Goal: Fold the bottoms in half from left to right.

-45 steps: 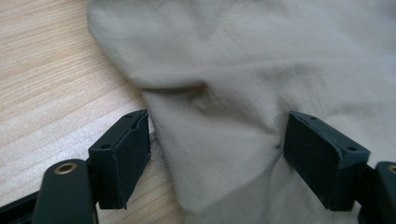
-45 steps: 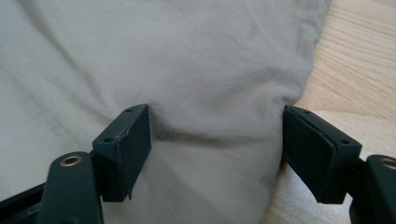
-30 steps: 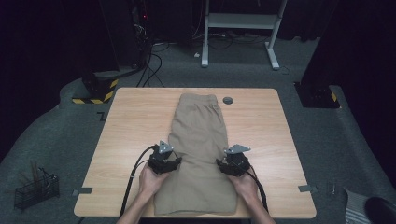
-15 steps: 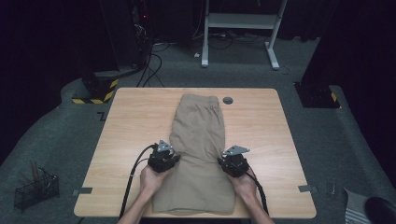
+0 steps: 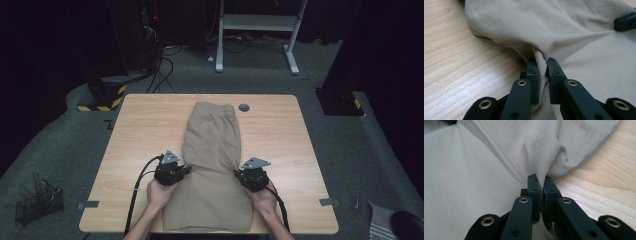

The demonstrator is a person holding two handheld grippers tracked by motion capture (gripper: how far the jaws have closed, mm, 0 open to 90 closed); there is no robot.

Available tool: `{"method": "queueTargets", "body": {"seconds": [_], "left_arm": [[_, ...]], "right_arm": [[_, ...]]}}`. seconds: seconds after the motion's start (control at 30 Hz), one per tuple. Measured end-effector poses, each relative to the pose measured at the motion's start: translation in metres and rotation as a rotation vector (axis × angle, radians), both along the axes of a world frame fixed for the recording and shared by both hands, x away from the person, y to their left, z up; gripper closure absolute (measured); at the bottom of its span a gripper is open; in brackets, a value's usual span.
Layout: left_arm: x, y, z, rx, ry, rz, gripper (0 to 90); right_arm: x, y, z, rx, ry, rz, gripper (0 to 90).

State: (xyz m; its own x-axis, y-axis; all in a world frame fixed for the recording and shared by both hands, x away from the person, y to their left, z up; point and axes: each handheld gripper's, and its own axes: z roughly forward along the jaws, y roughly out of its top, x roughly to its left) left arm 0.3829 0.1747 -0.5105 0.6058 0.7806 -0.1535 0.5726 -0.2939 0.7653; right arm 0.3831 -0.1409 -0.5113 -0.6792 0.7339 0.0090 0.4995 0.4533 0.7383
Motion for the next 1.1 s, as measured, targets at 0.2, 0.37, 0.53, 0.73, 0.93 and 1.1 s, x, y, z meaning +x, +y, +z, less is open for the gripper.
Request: {"method": "queueTargets", "body": {"seconds": [0.2, 0.37, 0.53, 0.73, 0.93, 1.1], "left_arm": [[-0.001, -0.002, -0.001, 0.003, 0.003, -0.008, 82.6], [-0.002, -0.002, -0.002, 0.008, 0.007, -0.004, 82.6], [-0.003, -0.003, -0.004, 0.018, 0.008, -0.003, 82.7], [-0.004, -0.003, -0.002, 0.011, 0.000, -0.009, 82.8], [-0.006, 0.000, 0.004, -0.019, -0.017, -0.009, 82.8], [-0.008, 0.002, 0.009, -0.032, -0.032, -0.013, 82.8]], "right_arm": [[-0.002, -0.003, 0.000, 0.001, 0.014, -0.007, 83.3], [-0.002, -0.007, -0.006, -0.008, 0.059, -0.046, 58.6], [-0.009, -0.005, -0.006, -0.032, 0.044, -0.037, 69.0], [-0.008, -0.003, -0.006, -0.027, 0.048, -0.013, 86.4], [-0.013, -0.007, -0.001, 0.000, 0.009, 0.002, 87.5], [-0.018, -0.011, 0.009, 0.023, -0.045, 0.011, 87.7]]}}
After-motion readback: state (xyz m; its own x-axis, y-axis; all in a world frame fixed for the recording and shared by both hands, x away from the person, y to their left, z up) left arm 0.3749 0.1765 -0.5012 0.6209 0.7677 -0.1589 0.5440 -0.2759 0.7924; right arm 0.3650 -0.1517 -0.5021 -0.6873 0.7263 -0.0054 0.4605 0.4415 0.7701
